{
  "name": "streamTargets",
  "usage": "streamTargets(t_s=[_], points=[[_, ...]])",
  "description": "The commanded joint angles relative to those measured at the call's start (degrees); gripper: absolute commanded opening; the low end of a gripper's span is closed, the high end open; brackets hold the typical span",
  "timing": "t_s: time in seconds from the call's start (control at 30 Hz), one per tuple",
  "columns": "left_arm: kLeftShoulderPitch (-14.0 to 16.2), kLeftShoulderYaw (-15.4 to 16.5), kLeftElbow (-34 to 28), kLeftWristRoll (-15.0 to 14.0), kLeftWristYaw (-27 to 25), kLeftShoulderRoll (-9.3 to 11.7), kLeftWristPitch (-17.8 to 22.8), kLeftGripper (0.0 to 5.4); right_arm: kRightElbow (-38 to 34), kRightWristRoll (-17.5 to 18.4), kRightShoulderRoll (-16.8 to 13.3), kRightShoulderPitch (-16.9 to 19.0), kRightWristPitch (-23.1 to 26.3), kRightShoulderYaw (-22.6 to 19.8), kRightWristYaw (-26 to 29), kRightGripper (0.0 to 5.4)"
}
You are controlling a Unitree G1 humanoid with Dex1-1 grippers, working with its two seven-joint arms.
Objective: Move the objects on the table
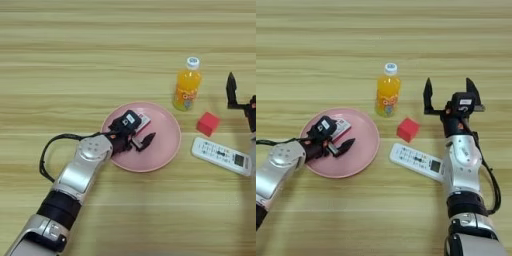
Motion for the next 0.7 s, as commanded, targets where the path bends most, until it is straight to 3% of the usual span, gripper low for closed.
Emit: streamTargets(t_s=[0.03, 0.5, 0.7], points=[[1.33, -0.57, -0.85, 0.73, -1.20, 1.34, 1.46, 3.64, -1.50, 0.53, 0.34, 0.39, 1.12, -0.04, -0.18, 5.40], [1.72, -0.47, -1.75, 0.39, -2.35, 1.84, 1.20, 2.18, -2.78, 0.83, 0.40, 0.81, 1.79, -0.19, -0.21, 5.40], [1.74, -0.56, -1.87, 0.27, -2.82, 1.84, 1.13, 2.04, -2.61, 0.83, 0.34, 0.69, 1.77, -0.27, -0.17, 5.40]])
